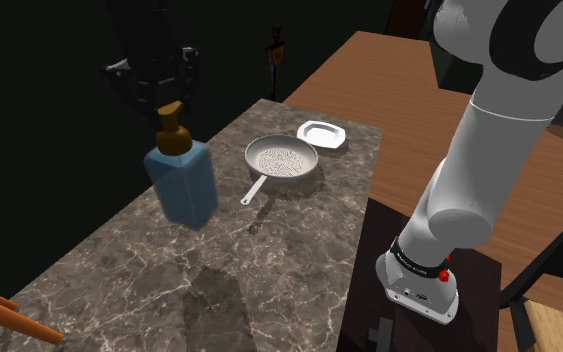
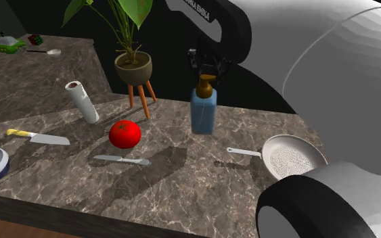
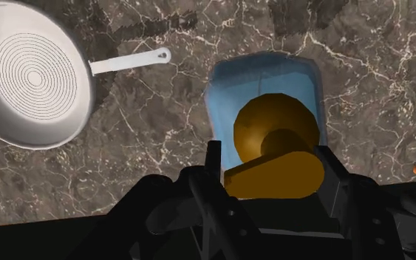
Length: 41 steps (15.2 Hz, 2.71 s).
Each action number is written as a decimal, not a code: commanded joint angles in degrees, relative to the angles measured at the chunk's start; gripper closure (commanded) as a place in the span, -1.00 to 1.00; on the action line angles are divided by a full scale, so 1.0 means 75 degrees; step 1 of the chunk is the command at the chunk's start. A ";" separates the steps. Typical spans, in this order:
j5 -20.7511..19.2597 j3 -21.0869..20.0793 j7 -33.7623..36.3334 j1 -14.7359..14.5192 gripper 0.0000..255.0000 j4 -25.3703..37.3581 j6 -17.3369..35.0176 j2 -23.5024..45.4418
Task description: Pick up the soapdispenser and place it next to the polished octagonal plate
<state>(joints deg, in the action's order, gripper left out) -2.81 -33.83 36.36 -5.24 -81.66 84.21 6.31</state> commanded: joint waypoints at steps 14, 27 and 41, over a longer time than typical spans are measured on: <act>0.0811 0.1717 -0.3275 0.1539 1.00 -0.2375 0.0372 -0.2231; 0.0466 0.3245 -0.5753 0.2500 1.00 -0.2688 0.0443 -0.2442; 0.0104 0.4647 -0.8188 0.3555 1.00 -0.1311 0.0390 -0.1166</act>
<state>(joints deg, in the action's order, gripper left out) -1.94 0.43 -23.85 20.91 -92.56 87.07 -3.46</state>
